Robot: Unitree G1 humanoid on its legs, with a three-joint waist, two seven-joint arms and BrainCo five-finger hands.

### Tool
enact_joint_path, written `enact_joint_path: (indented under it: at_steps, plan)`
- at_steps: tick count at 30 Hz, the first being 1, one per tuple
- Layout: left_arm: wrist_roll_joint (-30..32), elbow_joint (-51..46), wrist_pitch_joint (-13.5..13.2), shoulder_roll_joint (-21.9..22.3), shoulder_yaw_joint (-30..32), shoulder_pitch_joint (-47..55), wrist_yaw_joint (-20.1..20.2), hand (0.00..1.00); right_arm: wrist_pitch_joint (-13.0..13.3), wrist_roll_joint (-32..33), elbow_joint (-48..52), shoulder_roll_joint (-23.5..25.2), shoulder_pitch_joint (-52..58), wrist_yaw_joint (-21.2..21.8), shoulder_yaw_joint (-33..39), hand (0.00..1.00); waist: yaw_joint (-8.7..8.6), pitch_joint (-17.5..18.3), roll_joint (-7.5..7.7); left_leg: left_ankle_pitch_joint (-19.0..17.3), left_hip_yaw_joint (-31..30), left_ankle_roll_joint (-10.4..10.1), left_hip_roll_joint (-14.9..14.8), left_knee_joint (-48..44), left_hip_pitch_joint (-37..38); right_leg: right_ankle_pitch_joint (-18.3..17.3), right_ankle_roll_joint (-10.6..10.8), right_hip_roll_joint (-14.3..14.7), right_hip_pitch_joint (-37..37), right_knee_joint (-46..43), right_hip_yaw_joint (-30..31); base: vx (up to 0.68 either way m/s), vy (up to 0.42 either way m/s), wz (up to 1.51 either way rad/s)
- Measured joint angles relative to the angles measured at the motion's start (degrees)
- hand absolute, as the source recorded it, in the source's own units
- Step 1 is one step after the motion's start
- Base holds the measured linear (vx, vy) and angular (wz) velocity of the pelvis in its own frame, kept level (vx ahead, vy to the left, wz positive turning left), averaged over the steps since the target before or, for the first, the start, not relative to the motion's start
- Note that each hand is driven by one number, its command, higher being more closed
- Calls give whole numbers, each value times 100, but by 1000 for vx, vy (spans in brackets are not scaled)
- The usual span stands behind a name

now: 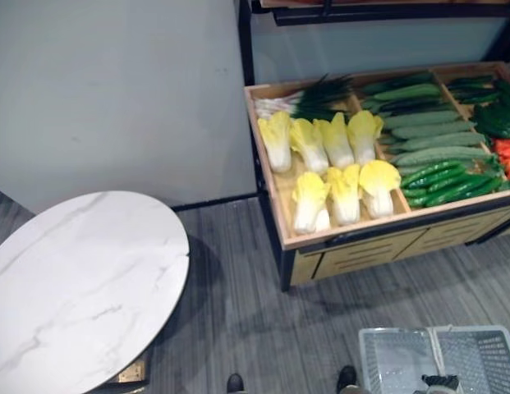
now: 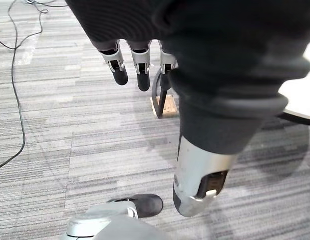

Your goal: Pick vegetable in the basket

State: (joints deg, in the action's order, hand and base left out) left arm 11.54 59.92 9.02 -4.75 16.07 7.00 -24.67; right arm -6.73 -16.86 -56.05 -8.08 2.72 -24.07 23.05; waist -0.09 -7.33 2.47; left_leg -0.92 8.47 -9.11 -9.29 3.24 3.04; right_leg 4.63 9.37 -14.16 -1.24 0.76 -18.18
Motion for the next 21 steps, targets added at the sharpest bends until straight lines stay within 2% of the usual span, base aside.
enact_joint_path:
  at_steps: [3, 8, 21]
  plan:
    - [651, 177, 94, -11, 3, 176, 467, 0, 1, -4, 1, 0, 74, 255, 0, 100, 11, 102, 37, -6, 166, -1, 0, 85, 184, -23, -27, 18, 52, -4, 156, -26, 20, -24]
    - [1337, 344, 152, -88, -80, 348, 824, 0, 2, -12, 12, -2, 147, 468, -13, 100, 5, 224, 45, -1, 181, 4, 2, 115, 224, -43, -45, 23, 58, -8, 179, -10, 4, -6]
    - [1352, 392, 152, -137, -273, 462, 822, 0, 93, -134, 14, -214, 146, 470, -238, 100, 13, 312, -98, 18, 34, 5, -7, 162, 227, -66, -13, 23, 146, -8, 53, 3, 1, 5]
